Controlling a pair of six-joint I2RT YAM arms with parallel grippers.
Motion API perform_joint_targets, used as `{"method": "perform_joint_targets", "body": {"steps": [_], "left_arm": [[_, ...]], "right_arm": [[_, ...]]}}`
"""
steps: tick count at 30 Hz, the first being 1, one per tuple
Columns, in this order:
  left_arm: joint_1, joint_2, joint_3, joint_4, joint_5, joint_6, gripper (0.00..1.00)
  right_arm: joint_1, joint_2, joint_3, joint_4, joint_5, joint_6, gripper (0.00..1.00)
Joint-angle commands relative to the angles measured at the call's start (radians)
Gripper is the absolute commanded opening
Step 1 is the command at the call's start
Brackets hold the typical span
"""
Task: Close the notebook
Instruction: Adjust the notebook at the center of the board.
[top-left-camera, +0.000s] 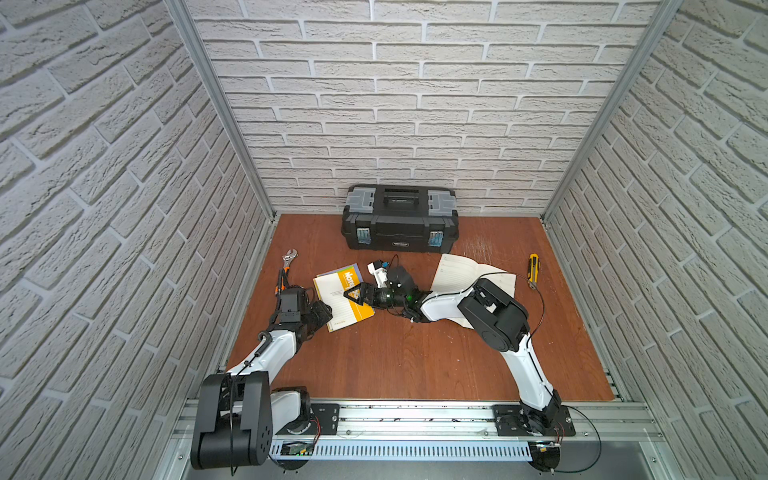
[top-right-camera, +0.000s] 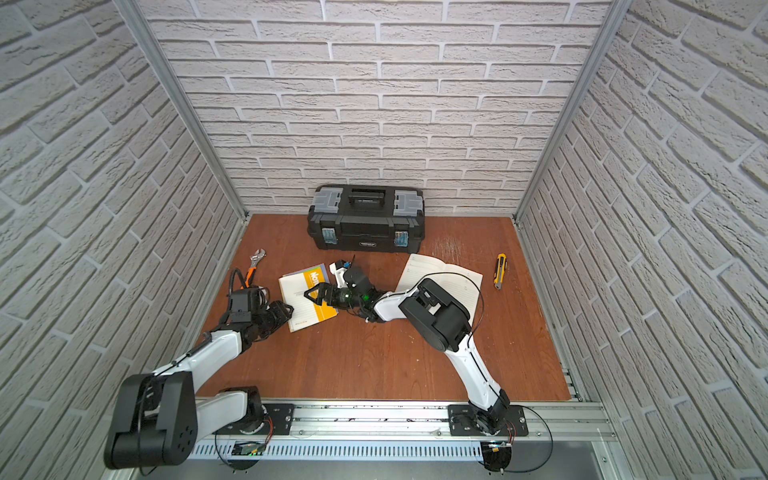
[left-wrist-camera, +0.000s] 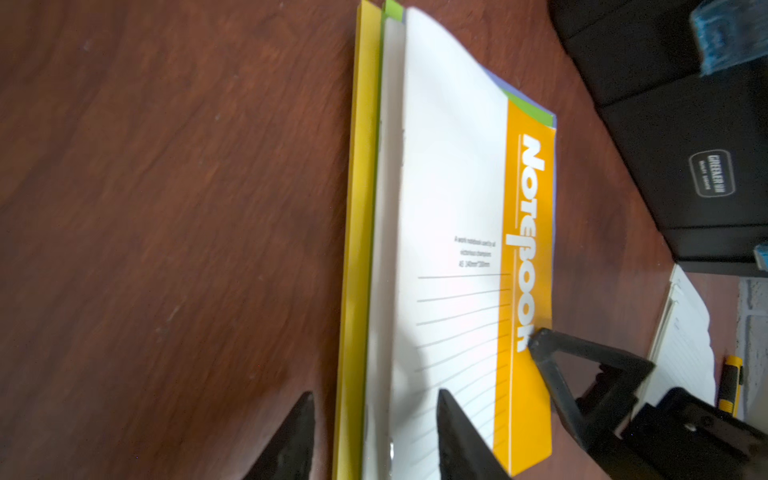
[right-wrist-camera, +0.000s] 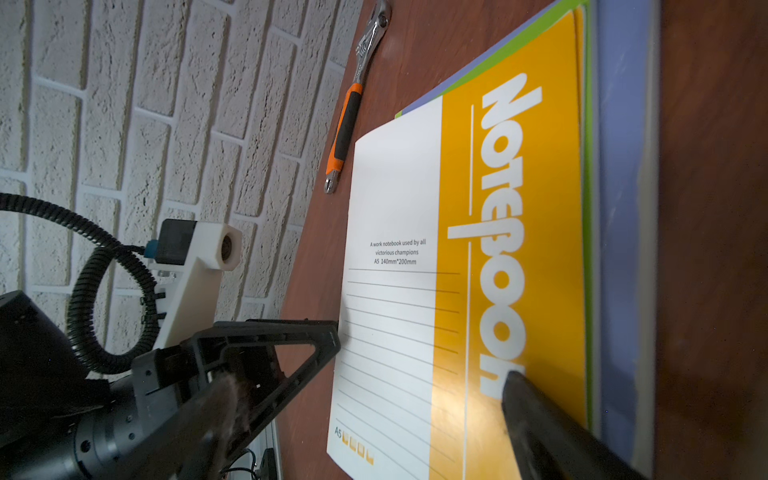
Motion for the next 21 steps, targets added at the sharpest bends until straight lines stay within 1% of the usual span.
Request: {"method": "perform_joint_targets", "body": {"steps": [1,15,21], "left_arm": [[-0.003,0.040,-0.008,0.087,0.022,-0.010,0.48],[-0.017,0.110,0.021,0.162,0.035,-0.011,0.48],[-0.019,0.120,0.054,0.152,0.034,0.002,0.48]], "right_arm": [[0.002,-0.030,-0.032,-0.077,0.027,-0.013,1.00],[0.004,-0.043,-0.036,-0.014,0.008,-0.007,1.00],[0.003,-0.053,-0.036,-0.004,0.004,-0.014,1.00]]}}
